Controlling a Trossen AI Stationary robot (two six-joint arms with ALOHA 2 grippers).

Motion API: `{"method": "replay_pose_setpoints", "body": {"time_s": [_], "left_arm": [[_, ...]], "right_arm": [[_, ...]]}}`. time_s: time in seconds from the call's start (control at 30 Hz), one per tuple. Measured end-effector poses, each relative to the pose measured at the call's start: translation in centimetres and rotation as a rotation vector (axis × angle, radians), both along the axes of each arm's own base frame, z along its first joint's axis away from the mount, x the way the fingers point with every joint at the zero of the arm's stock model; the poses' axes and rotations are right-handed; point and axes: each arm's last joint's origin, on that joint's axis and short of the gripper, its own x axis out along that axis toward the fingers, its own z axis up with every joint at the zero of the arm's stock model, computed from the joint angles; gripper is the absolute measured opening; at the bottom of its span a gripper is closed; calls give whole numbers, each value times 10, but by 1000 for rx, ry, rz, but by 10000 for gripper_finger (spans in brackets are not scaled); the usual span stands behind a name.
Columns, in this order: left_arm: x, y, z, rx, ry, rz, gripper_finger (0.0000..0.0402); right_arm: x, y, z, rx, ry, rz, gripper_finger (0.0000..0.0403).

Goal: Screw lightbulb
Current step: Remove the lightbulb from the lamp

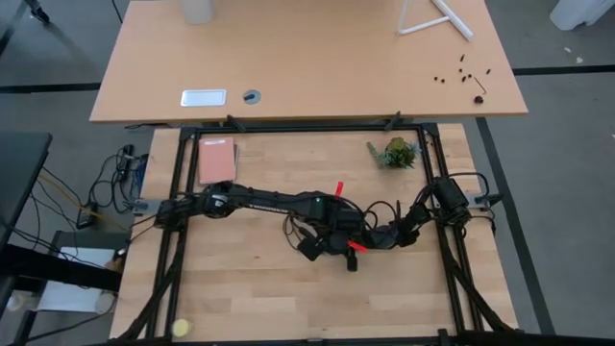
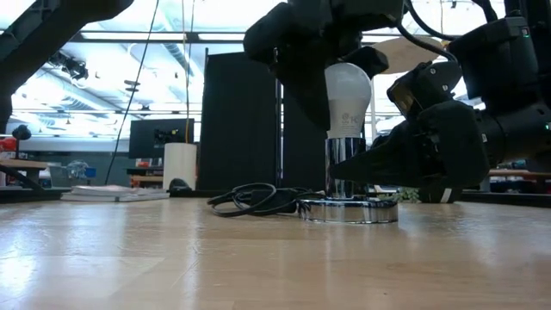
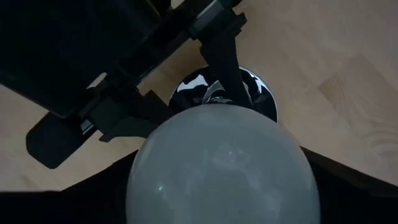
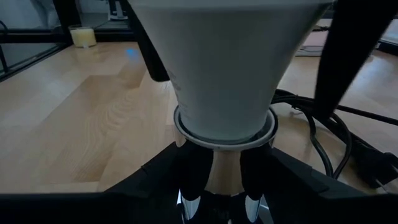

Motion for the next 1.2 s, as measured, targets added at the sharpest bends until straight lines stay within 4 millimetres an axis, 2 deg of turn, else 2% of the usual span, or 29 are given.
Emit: {"method": "replay_pose_setpoints", "body": {"time_s": [0.4,0.63,0.87,1.2], "left_arm": [[1,-4,4,45,-24,-41,273],[0,-5,4,31,-24,39,271],[-1,-10,4,-1,-31,252,272],[1,-13,4,-146,-62,717,272]], "right_arm": [[0,0,0,0,1,0,197],[0,0,0,1,1,0,197],[0,0,0,3,2,-2,197],[0,0,0,6,1,-1,197]]}}
